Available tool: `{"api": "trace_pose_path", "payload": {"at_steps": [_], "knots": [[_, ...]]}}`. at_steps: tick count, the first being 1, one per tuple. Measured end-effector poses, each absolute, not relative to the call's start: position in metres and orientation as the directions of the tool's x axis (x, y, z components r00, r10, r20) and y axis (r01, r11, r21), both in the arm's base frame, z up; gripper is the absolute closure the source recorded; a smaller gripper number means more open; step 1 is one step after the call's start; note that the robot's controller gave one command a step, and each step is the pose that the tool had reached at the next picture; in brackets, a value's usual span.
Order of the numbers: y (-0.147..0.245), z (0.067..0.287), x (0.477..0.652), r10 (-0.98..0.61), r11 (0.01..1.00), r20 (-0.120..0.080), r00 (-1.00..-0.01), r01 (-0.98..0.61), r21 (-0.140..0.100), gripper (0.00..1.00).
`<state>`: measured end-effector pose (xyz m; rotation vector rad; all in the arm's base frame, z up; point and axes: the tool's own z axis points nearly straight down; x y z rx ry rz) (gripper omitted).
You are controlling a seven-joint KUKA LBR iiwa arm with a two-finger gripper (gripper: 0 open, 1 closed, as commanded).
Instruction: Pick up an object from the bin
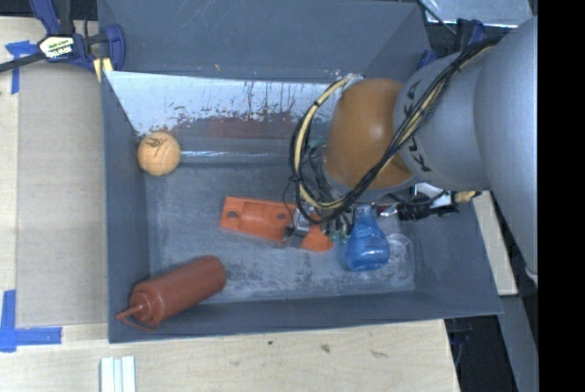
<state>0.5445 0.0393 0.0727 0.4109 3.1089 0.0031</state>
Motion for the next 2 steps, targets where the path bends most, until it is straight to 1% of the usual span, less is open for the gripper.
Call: {"api": "trace_pose_path", "payload": {"at_steps": [1, 2], "knots": [[0.039, 0.073, 0.544, 0.260, 0.966, -0.005, -0.966, 0.260, 0.003, 1.00], [0.051, 0.161, 0.561, 0.243, 0.970, -0.013, -0.970, 0.243, 0.006, 1.00]]}}
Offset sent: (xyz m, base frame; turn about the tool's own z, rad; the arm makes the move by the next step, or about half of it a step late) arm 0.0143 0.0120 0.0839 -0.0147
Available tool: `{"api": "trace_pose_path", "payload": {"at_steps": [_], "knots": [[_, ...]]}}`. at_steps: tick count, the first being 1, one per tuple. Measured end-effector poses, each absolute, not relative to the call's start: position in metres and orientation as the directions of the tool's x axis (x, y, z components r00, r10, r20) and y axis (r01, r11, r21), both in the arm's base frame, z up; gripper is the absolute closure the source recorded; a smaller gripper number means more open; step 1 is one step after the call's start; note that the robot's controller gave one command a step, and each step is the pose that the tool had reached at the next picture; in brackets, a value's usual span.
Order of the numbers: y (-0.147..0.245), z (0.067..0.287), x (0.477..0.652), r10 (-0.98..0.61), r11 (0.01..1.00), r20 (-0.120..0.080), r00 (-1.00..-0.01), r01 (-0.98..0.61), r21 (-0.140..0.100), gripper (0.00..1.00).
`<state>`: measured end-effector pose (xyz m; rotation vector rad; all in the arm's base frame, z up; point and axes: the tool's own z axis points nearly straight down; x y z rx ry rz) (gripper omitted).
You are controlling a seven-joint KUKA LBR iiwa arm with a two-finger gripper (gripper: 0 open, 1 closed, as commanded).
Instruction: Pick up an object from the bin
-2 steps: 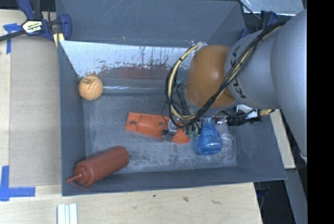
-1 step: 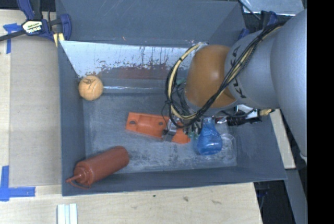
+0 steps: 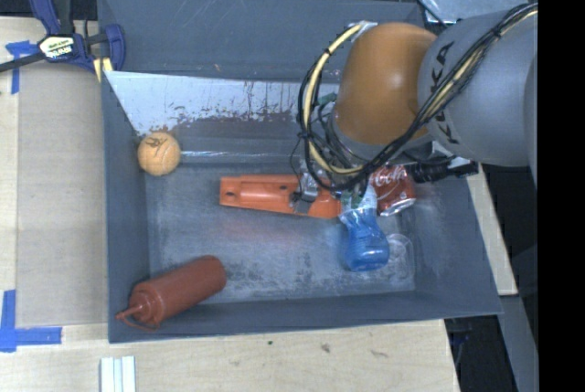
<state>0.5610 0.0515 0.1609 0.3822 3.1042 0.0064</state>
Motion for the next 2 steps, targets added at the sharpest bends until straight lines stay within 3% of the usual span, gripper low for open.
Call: {"api": "trace_pose_path", "payload": {"at_steps": [1, 2], "knots": [[0.035, 0.071, 0.606, 0.227, 0.974, -0.015, -0.974, 0.227, 0.005, 1.00], [0.052, 0.251, 0.533, 0.289, 0.957, -0.016, -0.957, 0.289, 0.007, 1.00]]}}
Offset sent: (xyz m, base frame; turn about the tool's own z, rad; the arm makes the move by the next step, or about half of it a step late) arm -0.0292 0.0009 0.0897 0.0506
